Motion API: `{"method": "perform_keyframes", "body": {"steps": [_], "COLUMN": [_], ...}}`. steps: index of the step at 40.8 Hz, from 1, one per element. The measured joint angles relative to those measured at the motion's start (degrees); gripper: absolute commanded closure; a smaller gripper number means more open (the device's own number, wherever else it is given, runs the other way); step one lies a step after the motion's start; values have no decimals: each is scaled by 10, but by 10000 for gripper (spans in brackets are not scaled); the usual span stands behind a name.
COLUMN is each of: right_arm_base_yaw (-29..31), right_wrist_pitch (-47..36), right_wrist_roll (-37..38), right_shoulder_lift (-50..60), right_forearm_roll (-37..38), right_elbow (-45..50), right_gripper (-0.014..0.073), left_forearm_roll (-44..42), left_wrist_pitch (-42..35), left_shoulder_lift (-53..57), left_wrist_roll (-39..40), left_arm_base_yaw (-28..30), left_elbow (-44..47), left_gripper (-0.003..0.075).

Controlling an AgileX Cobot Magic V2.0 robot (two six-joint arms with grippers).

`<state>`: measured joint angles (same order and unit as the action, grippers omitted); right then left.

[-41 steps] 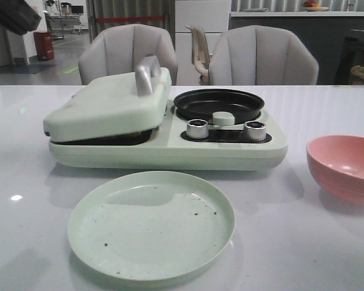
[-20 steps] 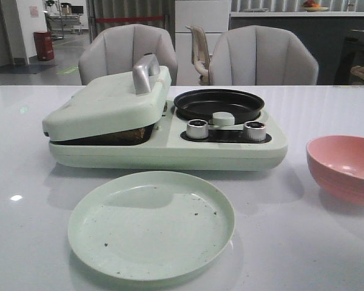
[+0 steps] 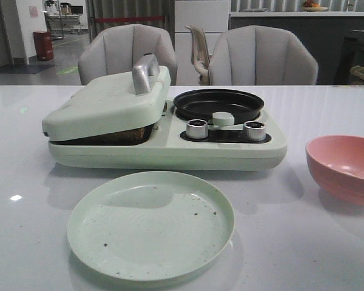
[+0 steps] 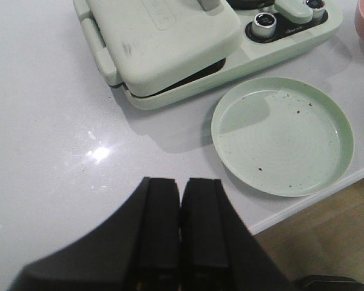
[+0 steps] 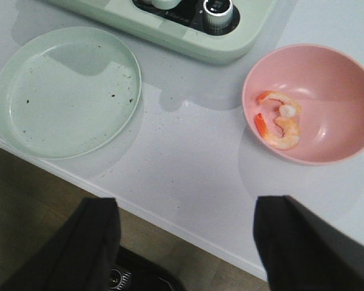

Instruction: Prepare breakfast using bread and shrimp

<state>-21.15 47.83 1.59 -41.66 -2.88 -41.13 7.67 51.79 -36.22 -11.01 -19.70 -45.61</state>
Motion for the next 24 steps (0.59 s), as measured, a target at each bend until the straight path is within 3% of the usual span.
{"method": "perform_keyframes", "body": {"steps": [7, 15, 24], "right_arm_base_yaw": [32, 154, 282], "right_wrist_pitch": [-1, -10, -64], "right_wrist_roll": [17, 40, 42], "right_shoulder_lift": [-31, -105, -207], "right_forearm_roll": [29, 53, 45], "right_elbow": [0, -1, -26], "right_gripper": [25, 25, 25], "left_forearm_roll": [-30, -46, -59], "left_wrist_pitch": [0, 0, 0], "left_shoulder_lift": [0, 0, 0], "left_wrist_roll": [31, 35, 37], "left_arm_base_yaw": [-44, -81, -85], "left_elbow": [3, 4, 4], "left_gripper": [610, 610, 610]}}
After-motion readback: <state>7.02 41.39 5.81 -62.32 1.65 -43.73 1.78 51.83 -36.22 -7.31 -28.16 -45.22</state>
